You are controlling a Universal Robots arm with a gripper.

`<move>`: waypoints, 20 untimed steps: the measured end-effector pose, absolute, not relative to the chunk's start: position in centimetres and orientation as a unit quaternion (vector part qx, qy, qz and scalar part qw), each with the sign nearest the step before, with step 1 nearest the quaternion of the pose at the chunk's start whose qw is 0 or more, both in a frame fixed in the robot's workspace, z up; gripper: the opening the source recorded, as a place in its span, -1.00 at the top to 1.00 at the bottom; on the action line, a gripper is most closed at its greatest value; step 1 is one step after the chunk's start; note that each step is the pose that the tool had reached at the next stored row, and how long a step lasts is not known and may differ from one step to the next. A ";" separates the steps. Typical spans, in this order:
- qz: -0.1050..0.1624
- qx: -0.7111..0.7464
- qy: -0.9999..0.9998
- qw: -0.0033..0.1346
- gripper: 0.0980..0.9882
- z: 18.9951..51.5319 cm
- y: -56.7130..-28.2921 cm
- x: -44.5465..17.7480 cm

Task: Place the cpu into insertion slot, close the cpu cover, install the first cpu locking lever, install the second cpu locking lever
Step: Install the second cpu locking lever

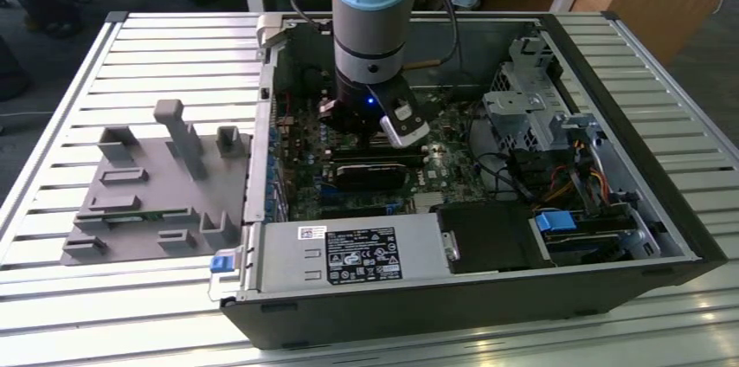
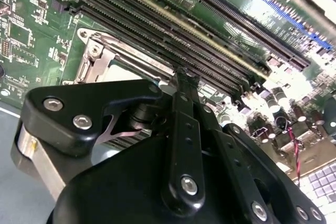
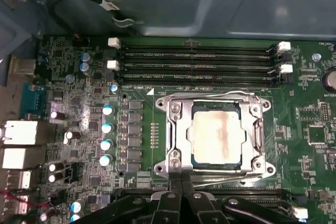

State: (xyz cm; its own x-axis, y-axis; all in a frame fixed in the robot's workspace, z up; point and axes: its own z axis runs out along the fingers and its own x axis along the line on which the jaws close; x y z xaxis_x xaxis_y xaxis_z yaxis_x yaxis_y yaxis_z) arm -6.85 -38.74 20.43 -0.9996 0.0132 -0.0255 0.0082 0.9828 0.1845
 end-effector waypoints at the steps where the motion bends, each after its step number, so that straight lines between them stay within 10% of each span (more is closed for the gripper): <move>1: 0.096 0.005 0.995 0.013 0.98 20.4 -38.9 -6.9; 20: 0.135 0.006 0.991 0.014 0.98 19.4 -39.6 -7.9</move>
